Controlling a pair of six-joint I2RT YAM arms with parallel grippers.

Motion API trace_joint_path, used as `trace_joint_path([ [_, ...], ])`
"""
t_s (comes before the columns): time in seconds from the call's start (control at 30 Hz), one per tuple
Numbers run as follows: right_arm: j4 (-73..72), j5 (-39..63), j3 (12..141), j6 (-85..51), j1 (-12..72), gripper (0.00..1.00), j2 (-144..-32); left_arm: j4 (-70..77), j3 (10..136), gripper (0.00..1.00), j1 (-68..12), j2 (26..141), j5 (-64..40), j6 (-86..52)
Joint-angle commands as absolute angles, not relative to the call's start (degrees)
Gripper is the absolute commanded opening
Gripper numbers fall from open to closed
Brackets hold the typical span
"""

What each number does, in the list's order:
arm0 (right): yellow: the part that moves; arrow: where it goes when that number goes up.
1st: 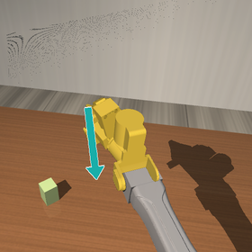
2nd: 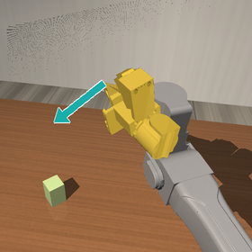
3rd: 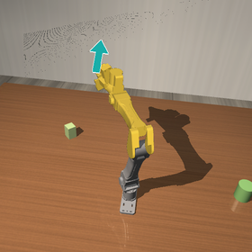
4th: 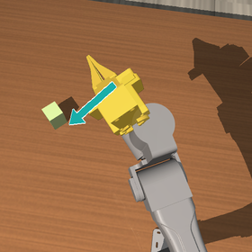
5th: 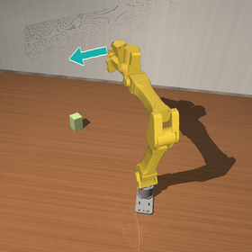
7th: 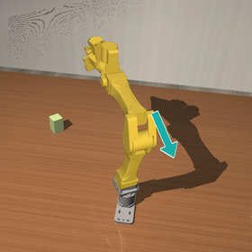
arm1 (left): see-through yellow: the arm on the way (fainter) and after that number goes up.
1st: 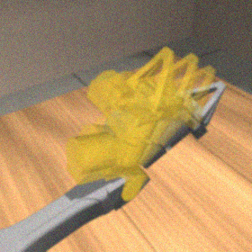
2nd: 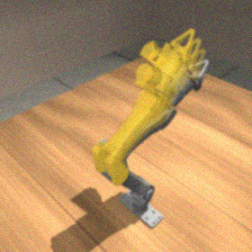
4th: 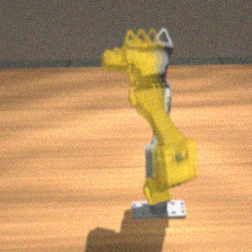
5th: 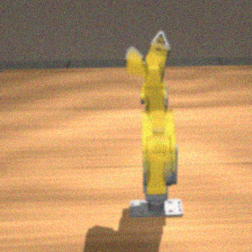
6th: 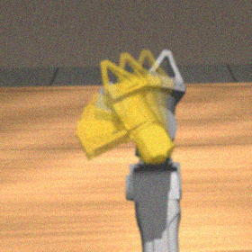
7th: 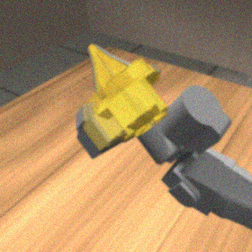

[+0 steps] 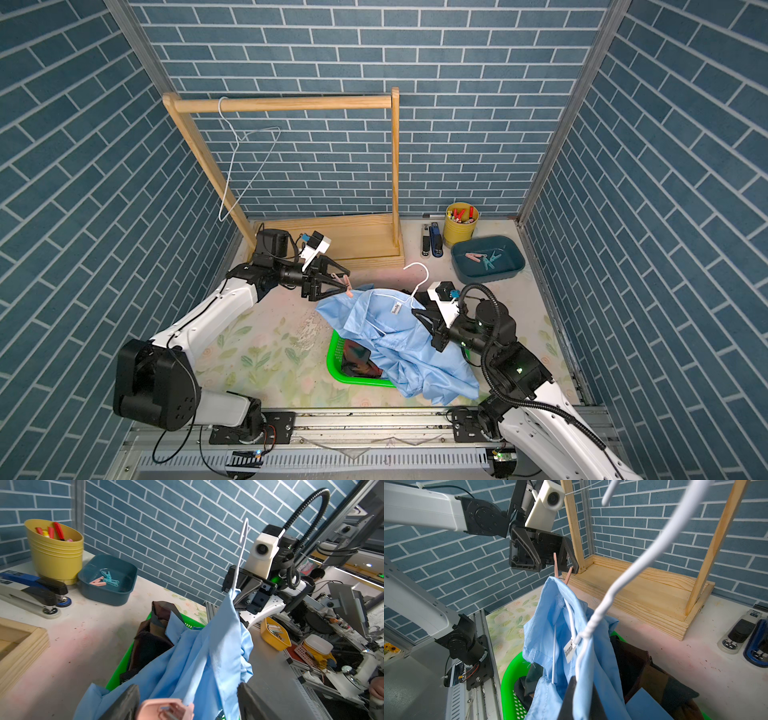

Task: Remove the clothespins securing long-sleeve shirts to the hanger
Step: Remove the clamp from the hanger.

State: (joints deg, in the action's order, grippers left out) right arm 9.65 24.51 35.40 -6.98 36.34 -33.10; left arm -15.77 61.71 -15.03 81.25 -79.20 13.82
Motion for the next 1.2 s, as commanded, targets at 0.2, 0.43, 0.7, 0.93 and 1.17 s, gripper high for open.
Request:
trace_joint_path([
  [0.2,6.19,25.32,36.63,-5.36,36.44,0.00,-31.78,-21.09,63.28,0.72,-15.38,81.11,-80.97,18.19],
  [0.43,6.41,25.39,36.05,-5.75,36.48,0.00,-31.11,-21.09,63.02,0.59,-15.29,80.43,-80.18,18.28],
  [0.7,6.93,26.19,35.35,-6.66,36.43,0.00,-30.15,-21.59,64.28,0.44,-14.33,80.08,-79.72,17.62],
  [0.93,7.00,26.78,35.42,-6.77,36.43,0.00,-30.45,-22.06,64.95,0.43,-14.06,79.72,-79.02,17.49],
  [1.17,6.59,27.60,35.40,-7.12,36.46,0.00,-31.20,-21.00,64.86,0.50,-13.97,78.75,-78.56,16.96],
])
